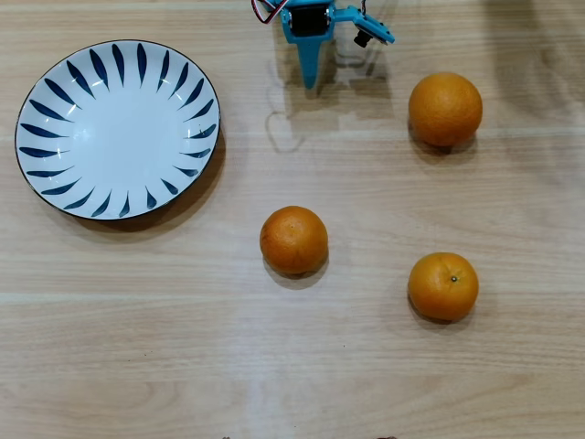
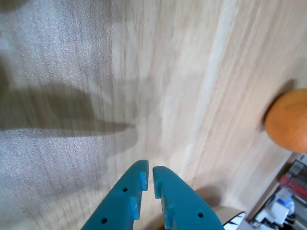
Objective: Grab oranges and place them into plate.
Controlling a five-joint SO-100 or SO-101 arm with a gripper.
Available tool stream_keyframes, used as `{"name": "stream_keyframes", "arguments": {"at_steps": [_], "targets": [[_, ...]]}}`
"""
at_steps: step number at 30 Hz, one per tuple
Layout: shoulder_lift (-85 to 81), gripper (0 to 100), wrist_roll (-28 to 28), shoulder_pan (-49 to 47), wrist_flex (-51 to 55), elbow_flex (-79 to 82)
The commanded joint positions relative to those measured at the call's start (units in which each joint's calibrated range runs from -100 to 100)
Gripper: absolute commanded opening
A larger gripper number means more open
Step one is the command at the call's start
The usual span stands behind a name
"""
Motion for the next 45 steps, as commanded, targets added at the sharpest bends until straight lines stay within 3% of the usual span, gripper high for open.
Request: {"name": "stream_keyframes", "arguments": {"at_steps": [1,45], "targets": [[-0.5,2,-0.2,0.4,0.3,-0.1],[-0.5,2,0.2,1.8,-0.3,0.1]]}}
